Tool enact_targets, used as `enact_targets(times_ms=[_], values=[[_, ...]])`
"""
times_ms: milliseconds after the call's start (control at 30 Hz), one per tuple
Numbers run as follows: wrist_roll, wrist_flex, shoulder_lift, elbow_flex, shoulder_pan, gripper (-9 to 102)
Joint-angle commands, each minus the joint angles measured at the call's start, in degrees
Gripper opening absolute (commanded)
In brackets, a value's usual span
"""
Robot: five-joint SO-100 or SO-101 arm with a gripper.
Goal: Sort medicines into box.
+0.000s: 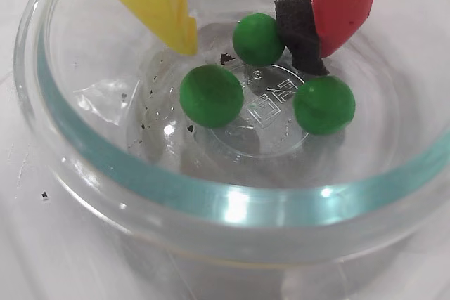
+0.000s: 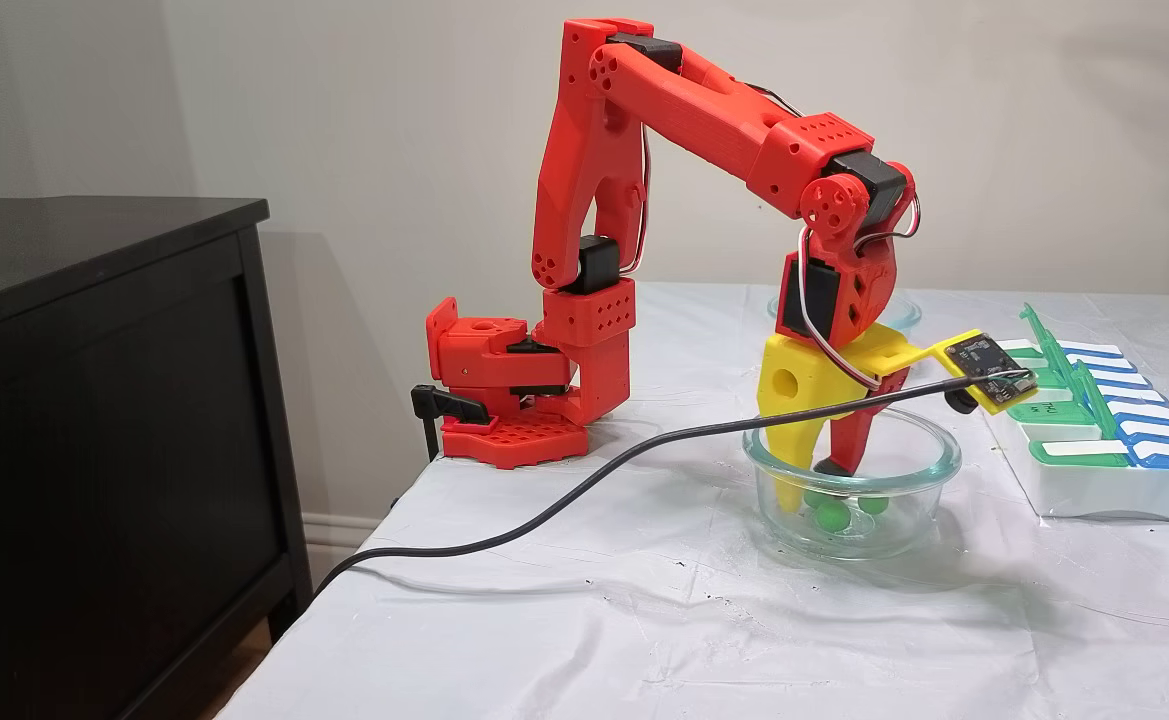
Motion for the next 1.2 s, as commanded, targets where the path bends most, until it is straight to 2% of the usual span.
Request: enact_targets(times_ms=[0,433,500,533,633,1000,1167], values=[[-0.44,-0.26,2.55,-2.29,0.00,23],[0.53,-0.88,2.72,-1.14,-0.44,18],[0.44,-1.32,3.16,-0.70,-0.53,13],[0.53,-1.49,3.34,-0.62,-0.53,6],[0.70,-1.58,3.43,-0.44,-0.53,4],[0.88,0.26,3.96,-0.53,-0.88,0],[2.99,4.04,8.26,-1.85,-2.20,0]])
